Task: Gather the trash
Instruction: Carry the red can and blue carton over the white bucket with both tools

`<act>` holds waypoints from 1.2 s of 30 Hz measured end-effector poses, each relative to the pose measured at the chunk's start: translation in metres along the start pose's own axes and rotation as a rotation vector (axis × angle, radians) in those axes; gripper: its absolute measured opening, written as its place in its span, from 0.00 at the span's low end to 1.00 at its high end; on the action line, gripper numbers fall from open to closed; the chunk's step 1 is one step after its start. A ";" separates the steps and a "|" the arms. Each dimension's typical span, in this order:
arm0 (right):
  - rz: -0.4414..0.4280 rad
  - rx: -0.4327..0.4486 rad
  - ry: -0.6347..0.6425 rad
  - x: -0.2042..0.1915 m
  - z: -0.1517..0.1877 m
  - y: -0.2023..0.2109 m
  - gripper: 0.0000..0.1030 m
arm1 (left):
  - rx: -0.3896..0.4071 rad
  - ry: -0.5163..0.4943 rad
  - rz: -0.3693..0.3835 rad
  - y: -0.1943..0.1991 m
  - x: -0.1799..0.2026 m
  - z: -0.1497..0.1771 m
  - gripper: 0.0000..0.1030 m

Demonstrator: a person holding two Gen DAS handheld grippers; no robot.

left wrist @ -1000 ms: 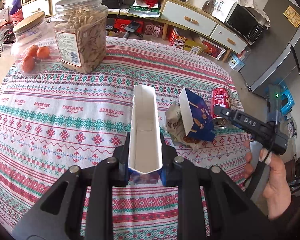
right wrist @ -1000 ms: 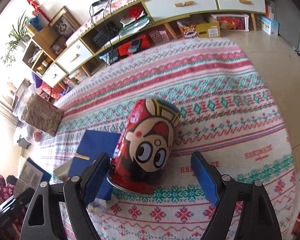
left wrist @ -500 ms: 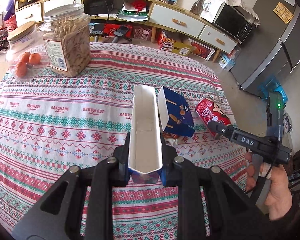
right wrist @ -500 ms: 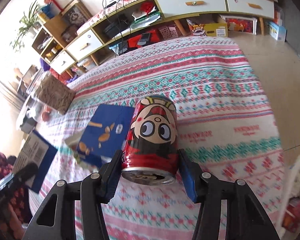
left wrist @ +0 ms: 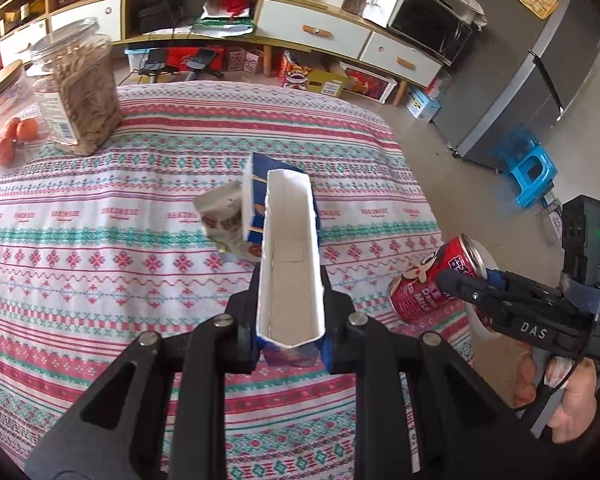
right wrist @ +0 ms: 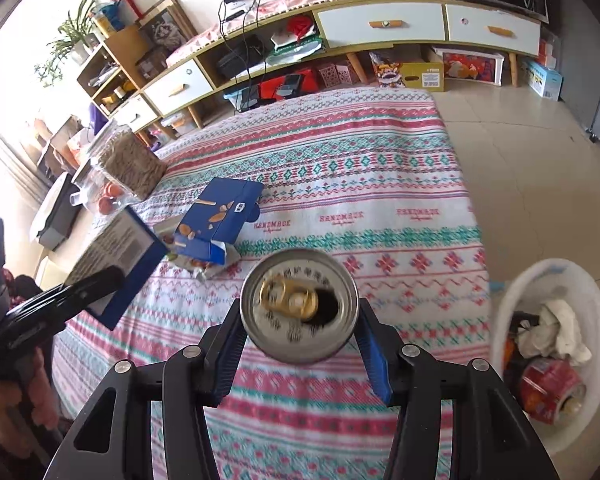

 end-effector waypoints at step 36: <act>0.212 0.124 -0.374 0.211 0.114 0.144 0.52 | -0.140 -0.313 0.208 -0.093 0.224 0.076 0.23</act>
Point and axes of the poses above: each gripper's, at about its wrist camera, not at the fingertips, and y roughly against the way its jaws point, x to its right, z to its underside, the point moved 6 cm from there along -y, roughly the way its jaws point, and after that the axes turned 9 degrees about y, right-handed, at the moved point
